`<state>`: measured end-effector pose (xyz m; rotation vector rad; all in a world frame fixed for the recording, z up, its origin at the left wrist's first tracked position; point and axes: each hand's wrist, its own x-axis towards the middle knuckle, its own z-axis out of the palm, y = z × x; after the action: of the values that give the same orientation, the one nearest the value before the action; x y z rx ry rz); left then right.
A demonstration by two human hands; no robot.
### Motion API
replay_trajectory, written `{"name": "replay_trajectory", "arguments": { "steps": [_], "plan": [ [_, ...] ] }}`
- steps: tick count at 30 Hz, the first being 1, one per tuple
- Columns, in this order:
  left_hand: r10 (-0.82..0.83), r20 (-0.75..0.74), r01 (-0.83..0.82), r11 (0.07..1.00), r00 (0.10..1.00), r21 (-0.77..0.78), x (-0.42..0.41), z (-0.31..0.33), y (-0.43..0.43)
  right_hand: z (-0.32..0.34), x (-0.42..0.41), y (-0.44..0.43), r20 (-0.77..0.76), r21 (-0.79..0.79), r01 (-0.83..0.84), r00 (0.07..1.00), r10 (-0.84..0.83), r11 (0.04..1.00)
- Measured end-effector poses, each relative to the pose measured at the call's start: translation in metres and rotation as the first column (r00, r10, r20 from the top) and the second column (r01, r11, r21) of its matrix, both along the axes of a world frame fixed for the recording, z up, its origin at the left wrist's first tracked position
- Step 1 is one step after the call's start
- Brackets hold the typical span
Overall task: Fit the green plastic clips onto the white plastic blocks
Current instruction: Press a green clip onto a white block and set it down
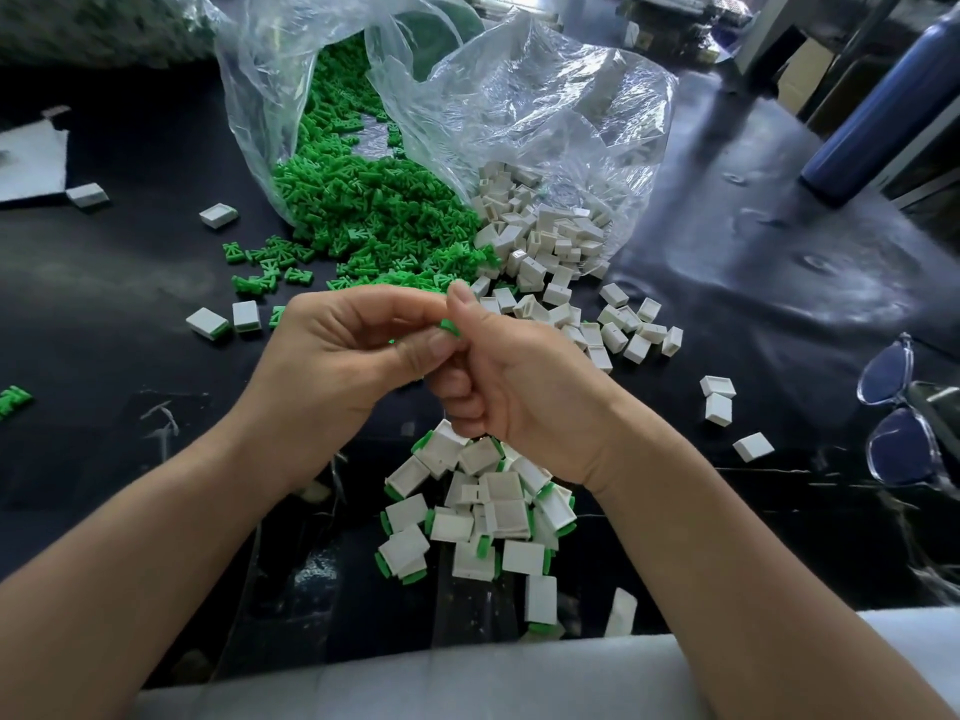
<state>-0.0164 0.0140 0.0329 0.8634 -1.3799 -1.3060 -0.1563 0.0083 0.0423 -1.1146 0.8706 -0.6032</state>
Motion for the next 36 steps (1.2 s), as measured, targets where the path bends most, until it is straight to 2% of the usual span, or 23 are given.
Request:
{"name": "replay_trajectory", "arguments": {
  "steps": [3,12,21,26,36],
  "plan": [
    [0.047,-0.034,-0.045,0.998,0.998,0.053,0.001,0.0,0.0,0.002,-0.001,-0.001,0.059,0.065,0.026,0.998,-0.029,0.998],
    [0.027,-0.035,-0.021,0.986,0.999,0.163,0.003,-0.001,-0.003,0.001,-0.003,-0.003,0.017,0.051,0.047,0.999,-0.048,0.998],
    [0.032,-0.054,-0.021,0.981,0.998,0.193,0.003,0.001,-0.003,0.001,-0.004,-0.001,-0.013,-0.03,0.059,0.998,-0.06,0.998],
    [-0.018,-0.072,0.029,0.987,0.997,0.157,0.002,0.003,-0.001,0.0,-0.003,0.0,-0.057,-0.079,0.046,0.997,-0.05,0.996],
    [0.053,-0.074,-0.038,0.979,0.996,0.198,0.001,-0.003,-0.003,-0.004,0.007,0.004,-0.21,-0.229,0.104,0.966,-0.154,0.968]
  ]
}}
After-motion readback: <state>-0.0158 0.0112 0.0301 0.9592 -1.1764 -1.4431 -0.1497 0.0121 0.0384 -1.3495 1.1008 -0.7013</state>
